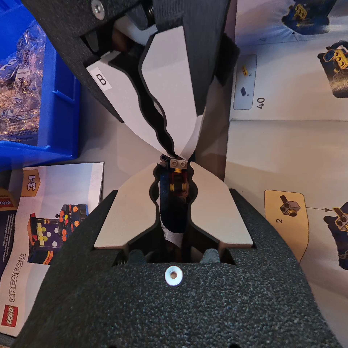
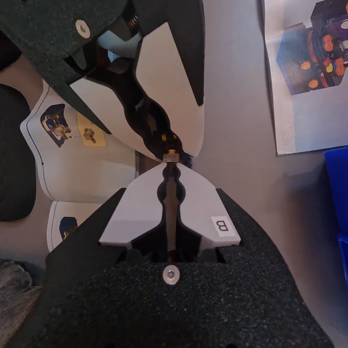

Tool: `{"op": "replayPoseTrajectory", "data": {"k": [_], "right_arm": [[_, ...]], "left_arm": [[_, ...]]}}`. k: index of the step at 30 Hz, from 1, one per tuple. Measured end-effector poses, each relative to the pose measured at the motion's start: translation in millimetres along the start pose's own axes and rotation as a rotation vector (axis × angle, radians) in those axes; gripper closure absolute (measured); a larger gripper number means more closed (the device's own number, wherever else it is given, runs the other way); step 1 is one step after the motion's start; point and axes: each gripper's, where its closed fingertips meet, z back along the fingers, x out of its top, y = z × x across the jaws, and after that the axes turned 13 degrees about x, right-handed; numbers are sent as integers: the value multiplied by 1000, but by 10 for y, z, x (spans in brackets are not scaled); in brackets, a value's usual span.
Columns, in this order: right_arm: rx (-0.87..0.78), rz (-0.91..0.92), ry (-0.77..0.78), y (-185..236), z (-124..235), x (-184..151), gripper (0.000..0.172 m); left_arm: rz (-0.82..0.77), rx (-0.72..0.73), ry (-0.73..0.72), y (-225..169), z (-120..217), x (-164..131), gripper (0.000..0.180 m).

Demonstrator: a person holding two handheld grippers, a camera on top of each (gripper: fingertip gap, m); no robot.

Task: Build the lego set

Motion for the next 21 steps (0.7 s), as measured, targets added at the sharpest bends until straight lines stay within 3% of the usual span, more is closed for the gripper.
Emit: {"op": "replayPoseTrajectory", "data": {"k": [10, 21], "right_arm": [[-71, -20, 59, -24, 23, -3, 166], [-104, 129, 45, -65, 31, 28, 168]], "left_arm": [[7, 8, -8, 19, -3, -3, 154], [22, 14, -11, 47, -2, -20, 154]]}}
